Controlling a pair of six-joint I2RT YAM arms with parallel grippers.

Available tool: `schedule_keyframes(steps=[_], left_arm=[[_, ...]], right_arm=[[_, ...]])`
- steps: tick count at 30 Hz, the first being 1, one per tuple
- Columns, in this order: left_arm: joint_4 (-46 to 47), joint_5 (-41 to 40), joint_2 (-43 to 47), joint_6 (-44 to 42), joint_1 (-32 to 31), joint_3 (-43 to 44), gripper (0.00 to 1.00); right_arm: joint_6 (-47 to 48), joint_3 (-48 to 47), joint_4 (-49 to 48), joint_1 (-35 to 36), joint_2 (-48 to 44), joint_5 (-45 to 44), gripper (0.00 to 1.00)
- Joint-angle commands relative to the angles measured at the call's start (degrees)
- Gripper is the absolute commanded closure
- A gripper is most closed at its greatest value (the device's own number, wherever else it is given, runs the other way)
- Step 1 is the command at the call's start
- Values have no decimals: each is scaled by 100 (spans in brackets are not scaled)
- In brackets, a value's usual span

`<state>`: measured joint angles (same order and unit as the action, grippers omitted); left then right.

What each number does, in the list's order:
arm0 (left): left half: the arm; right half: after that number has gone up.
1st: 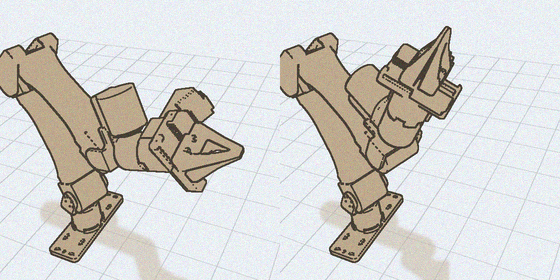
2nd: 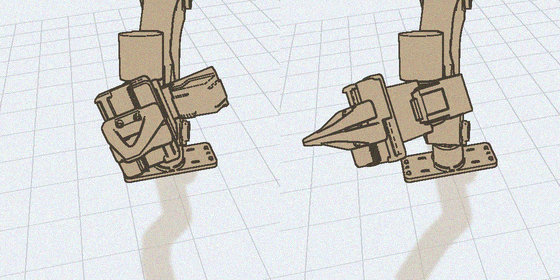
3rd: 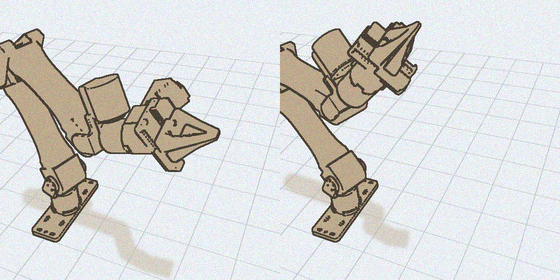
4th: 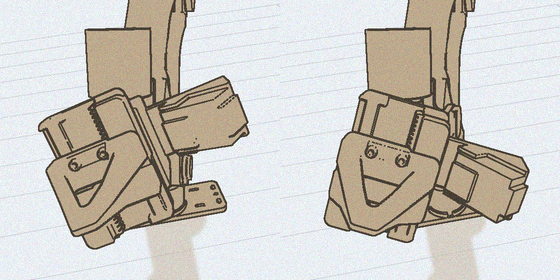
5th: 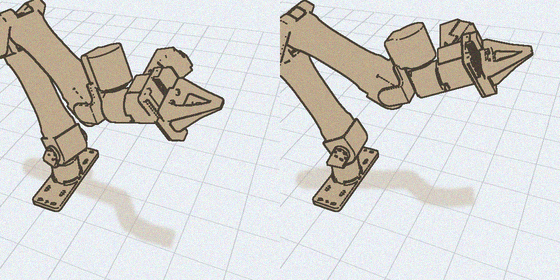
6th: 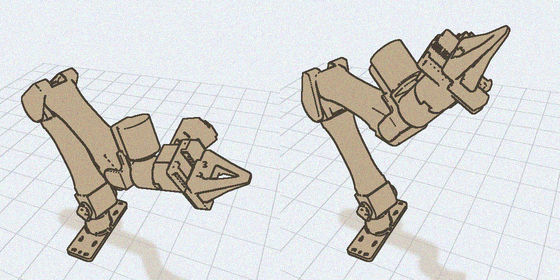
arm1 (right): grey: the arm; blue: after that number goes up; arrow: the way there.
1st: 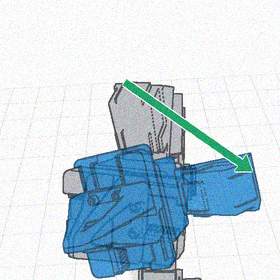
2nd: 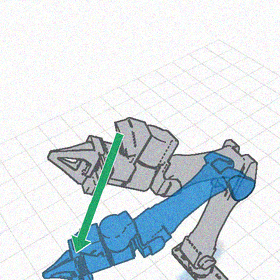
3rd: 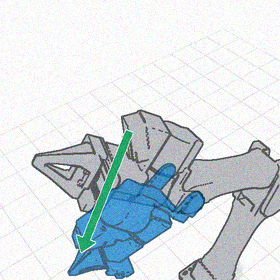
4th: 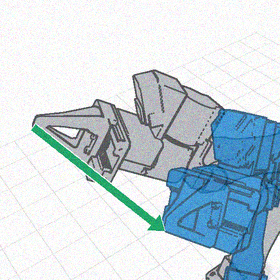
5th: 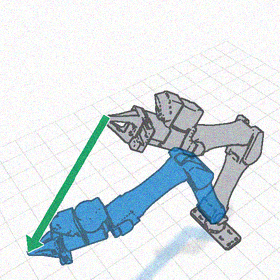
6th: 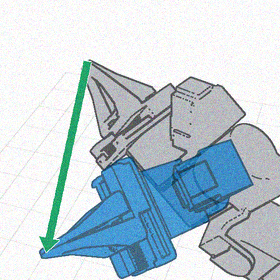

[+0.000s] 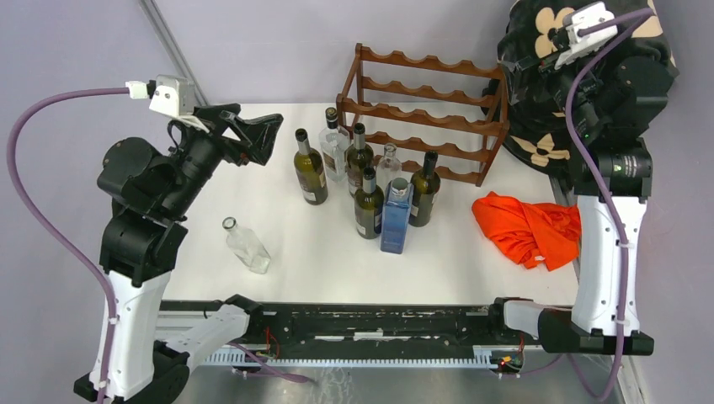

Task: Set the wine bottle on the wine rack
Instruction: Pick up the wine bottle from the center of the board.

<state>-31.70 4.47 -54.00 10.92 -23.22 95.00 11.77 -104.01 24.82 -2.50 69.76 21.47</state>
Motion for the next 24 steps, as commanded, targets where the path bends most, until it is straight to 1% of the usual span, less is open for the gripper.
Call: schedule_keyframes(steps=[1, 5, 8, 13, 18, 24], left_arm=[[-26, -105, 32, 401, 477, -283, 0], [-73, -143, 85, 651, 964, -581, 0], [-110, -113, 129, 851, 1282, -780, 0], [-110, -36, 186, 1239, 1719, -1101, 0], [-71, 16, 233, 1527, 1986, -1250, 0], [-1, 146, 387, 1777, 2134, -1415, 0]], right_arm=[[-115, -99, 222, -66, 242, -529, 2], [-171, -76, 349, -117, 449, -785, 2], [-122, 232, 218, -154, 420, -730, 2], [259, 1230, -290, -208, 13, 173, 2], [550, 1995, -263, -251, -290, 1109, 2], [846, 2602, -222, -268, -621, 1630, 2]])
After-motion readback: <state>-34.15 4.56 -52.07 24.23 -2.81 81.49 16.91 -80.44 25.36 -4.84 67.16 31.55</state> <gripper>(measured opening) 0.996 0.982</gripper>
